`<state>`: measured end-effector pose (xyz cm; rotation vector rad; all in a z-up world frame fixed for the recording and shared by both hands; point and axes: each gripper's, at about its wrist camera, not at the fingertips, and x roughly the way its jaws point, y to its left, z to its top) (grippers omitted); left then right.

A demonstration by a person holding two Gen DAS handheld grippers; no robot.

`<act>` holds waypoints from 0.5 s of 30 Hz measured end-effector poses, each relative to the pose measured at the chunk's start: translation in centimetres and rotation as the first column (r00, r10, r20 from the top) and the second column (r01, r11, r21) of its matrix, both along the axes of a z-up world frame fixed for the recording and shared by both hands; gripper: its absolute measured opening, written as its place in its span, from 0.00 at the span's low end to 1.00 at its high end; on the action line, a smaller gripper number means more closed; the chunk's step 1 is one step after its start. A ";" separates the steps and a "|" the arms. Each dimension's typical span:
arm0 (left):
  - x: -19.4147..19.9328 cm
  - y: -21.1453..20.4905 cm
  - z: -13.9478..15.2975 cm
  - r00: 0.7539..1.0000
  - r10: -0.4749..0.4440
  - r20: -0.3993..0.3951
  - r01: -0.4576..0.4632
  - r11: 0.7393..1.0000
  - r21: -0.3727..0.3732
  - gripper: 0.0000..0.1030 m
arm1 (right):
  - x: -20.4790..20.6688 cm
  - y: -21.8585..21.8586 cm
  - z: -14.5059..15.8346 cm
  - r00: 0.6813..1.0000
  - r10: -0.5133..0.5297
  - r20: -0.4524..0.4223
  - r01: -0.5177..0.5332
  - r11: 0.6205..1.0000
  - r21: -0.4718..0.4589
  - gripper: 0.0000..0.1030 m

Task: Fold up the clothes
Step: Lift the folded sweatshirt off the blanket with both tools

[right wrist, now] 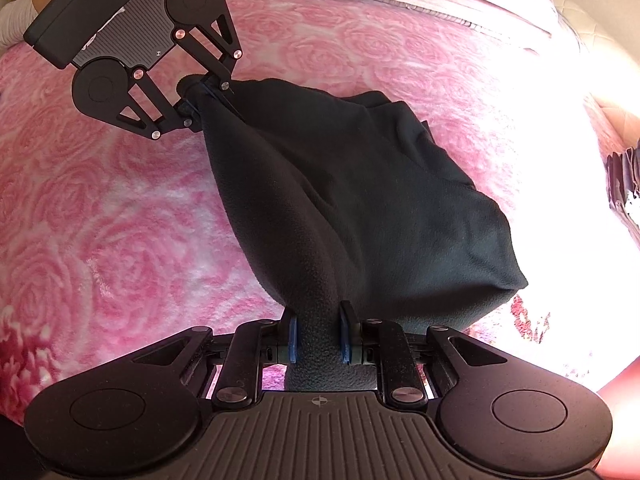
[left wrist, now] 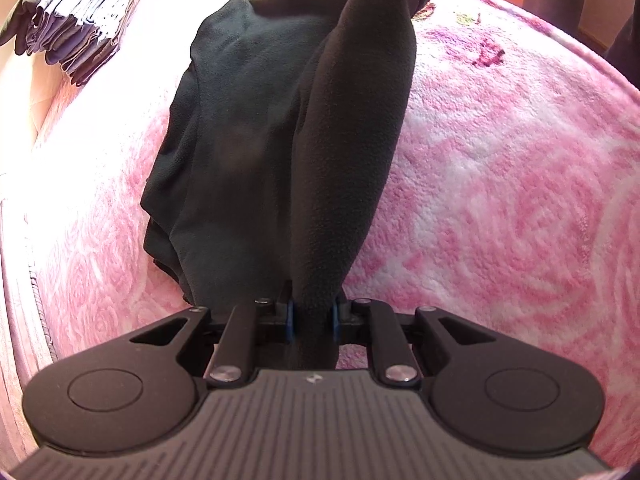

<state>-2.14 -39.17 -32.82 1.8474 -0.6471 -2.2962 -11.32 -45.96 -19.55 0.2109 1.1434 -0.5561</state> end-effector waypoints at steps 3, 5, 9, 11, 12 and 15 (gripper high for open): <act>0.0 -0.1 0.0 1.000 0.012 -0.006 -0.012 1.000 0.012 0.12 | -0.1 0.2 -0.2 1.000 0.002 -0.003 -0.002 1.000 -0.011 0.18; -0.1 -0.2 0.1 1.000 0.024 -0.013 -0.023 0.999 0.023 0.12 | 0.1 0.7 -0.4 0.999 0.021 -0.026 -0.022 0.999 -0.041 0.24; -0.2 -1.2 0.6 0.995 0.094 -0.034 -0.091 0.992 0.084 0.12 | 0.4 2.8 -1.7 0.994 0.054 -0.100 -0.067 0.990 -0.123 0.53; -0.3 -1.9 1.2 0.989 0.136 -0.050 -0.130 0.984 0.120 0.12 | 0.7 3.9 -2.4 0.990 0.071 -0.124 -0.089 0.985 -0.150 0.53; -0.4 -2.2 1.5 0.987 0.148 -0.054 -0.140 0.981 0.133 0.12 | 0.9 4.5 -2.7 0.988 0.082 -0.133 -0.104 0.981 -0.167 0.54; -0.5 -2.6 2.1 0.986 0.159 -0.058 -0.148 0.976 0.160 0.12 | 2.1 5.6 -4.1 0.985 0.104 -0.142 -0.131 0.971 -0.198 0.62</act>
